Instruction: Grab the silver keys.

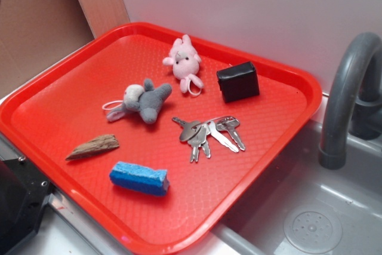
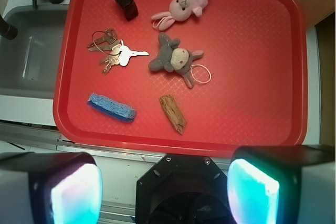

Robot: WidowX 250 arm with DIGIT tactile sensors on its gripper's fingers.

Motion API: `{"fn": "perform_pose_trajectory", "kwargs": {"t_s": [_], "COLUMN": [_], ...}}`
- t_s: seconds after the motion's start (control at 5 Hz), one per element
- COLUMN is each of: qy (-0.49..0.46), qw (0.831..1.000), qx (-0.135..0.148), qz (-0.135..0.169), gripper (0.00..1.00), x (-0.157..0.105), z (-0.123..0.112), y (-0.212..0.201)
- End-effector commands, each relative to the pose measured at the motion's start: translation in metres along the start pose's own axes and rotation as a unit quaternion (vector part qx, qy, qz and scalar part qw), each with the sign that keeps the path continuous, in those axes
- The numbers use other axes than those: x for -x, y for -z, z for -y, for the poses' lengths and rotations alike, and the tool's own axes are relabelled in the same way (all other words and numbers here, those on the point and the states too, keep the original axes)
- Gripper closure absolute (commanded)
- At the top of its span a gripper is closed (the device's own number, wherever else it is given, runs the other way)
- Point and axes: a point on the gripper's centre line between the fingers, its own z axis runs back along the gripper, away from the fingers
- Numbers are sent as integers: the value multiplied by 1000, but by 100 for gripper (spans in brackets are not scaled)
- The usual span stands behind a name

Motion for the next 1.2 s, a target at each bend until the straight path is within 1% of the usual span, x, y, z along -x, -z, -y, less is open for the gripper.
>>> {"fn": "perform_pose_trajectory", "kwargs": {"t_s": [0.0,0.2,0.4,0.6,0.8,1.0], "qy": [0,36,59,82,114,137], "qw": [1000,999,998,995,989,984], "qx": [0,-7,-10,-25,-77,-103], "qz": [0,27,35,40,58,50], "gripper": [0,0,0,0,0,0], "x": [0,-36,-67,-89,-108,-116], "z": [0,31,53,69,86,97], "y": [0,3,12,28,74,122]}}
